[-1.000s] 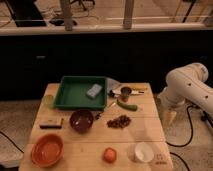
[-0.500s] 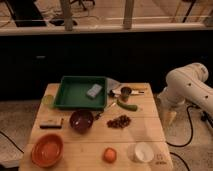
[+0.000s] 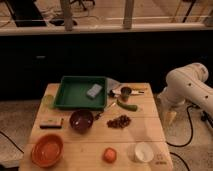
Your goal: Place grapes in red bowl
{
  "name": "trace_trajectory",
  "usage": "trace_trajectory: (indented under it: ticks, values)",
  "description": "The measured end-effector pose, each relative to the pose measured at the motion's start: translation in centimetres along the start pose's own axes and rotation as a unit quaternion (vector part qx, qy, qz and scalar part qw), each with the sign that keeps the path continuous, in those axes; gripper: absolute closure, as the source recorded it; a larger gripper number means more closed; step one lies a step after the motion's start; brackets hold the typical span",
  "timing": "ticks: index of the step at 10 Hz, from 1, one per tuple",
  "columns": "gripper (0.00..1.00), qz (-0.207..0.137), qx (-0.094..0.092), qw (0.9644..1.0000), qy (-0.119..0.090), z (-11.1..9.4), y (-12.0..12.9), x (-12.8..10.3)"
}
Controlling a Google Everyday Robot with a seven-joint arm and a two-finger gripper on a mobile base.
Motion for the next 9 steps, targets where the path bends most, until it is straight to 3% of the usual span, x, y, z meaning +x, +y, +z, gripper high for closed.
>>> trace_trajectory:
  ticks: [2,6,9]
  values:
    - [0.20,-0.023,0.002,0.9996,0.014,0.0,-0.1,-2.6]
    - [0.20,-0.057,0.000,0.9978,0.033,0.1,0.0,-3.4]
    - [0.20,-0.097,0.001,0.9942,0.045,0.0,-0.1,-6.4]
